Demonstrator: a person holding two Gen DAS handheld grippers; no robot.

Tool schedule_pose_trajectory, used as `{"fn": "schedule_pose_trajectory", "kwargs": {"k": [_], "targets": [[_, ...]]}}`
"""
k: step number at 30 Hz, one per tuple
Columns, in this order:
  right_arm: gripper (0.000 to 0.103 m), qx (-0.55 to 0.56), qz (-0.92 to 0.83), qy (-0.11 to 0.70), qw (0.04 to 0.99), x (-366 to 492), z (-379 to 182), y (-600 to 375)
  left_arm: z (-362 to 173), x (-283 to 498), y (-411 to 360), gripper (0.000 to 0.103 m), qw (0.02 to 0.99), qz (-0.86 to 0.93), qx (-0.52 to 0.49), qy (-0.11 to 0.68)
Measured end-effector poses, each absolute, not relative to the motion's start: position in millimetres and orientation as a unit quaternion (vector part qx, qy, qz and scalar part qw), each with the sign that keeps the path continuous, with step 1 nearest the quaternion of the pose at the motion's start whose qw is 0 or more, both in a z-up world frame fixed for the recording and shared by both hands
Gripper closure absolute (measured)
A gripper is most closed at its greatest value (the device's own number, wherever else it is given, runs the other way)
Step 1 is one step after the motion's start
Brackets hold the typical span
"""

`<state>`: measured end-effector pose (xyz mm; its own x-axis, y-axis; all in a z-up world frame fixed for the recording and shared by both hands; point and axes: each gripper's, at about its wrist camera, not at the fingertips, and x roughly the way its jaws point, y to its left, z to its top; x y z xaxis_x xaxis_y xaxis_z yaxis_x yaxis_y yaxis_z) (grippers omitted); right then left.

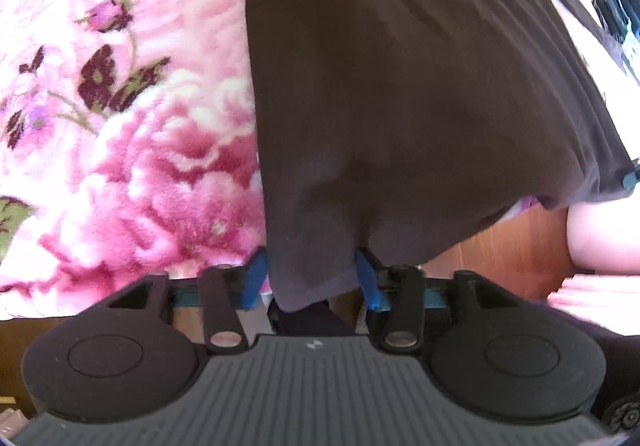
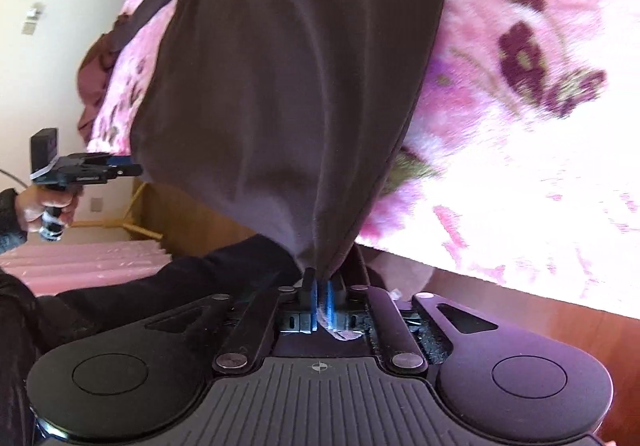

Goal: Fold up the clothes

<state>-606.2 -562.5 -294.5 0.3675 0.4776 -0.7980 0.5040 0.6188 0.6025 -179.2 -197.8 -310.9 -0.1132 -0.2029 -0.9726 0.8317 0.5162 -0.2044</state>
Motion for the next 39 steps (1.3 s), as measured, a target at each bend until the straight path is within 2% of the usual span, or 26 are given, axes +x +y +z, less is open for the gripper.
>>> {"fn": "schedule_pose_trajectory", "kwargs": {"k": [5, 7, 12, 14, 15, 17, 18, 23, 24, 31, 34, 37, 39], "targets": [[0.101, 0.439, -0.036, 0.58, 0.686, -612, -265, -575, -279, -170, -198, 0.1, 0.588, -0.429, 0.288, 0.622], [0.101, 0.432, -0.049, 0.587, 0.683, -613, -262, -581, -285, -166, -205, 0.099, 0.582, -0.425, 0.301, 0.625], [0.101, 0.375, -0.085, 0.638, 0.667, -595, -288, -574, -301, -169, -217, 0.095, 0.583, -0.404, 0.355, 0.609], [0.098, 0.339, -0.117, 0.651, 0.67, -589, -291, -569, -300, -170, -215, 0.089, 0.583, -0.398, 0.368, 0.605], [0.089, 0.334, -0.136, 0.652, 0.667, -589, -290, -567, -298, -170, -212, 0.086, 0.583, -0.396, 0.367, 0.607], [0.03, 0.328, -0.17, 0.652, 0.662, -591, -288, -566, -288, -168, -207, 0.086, 0.593, -0.389, 0.362, 0.605], [0.026, 0.334, -0.176, 0.643, 0.666, -593, -284, -566, -284, -167, -205, 0.084, 0.598, -0.385, 0.359, 0.605], [0.026, 0.365, -0.213, 0.594, 0.684, -595, -260, -564, -246, -169, -207, 0.074, 0.641, -0.374, 0.33, 0.584], [0.026, 0.372, -0.219, 0.58, 0.691, -593, -253, -563, -236, -170, -209, 0.068, 0.65, -0.375, 0.327, 0.574], [0.026, 0.426, -0.257, 0.476, 0.725, -578, -207, -546, -170, -168, -235, 0.053, 0.711, -0.386, 0.301, 0.505], [0.026, 0.417, -0.285, 0.445, 0.74, -549, -175, -537, -153, -164, -243, 0.041, 0.727, -0.4, 0.298, 0.472], [0.025, 0.393, -0.323, 0.422, 0.75, -549, -140, -533, -141, -153, -251, 0.039, 0.734, -0.412, 0.298, 0.451], [0.019, 0.377, -0.35, 0.412, 0.752, -547, -122, -525, -136, -144, -256, 0.032, 0.735, -0.42, 0.299, 0.44]]}}
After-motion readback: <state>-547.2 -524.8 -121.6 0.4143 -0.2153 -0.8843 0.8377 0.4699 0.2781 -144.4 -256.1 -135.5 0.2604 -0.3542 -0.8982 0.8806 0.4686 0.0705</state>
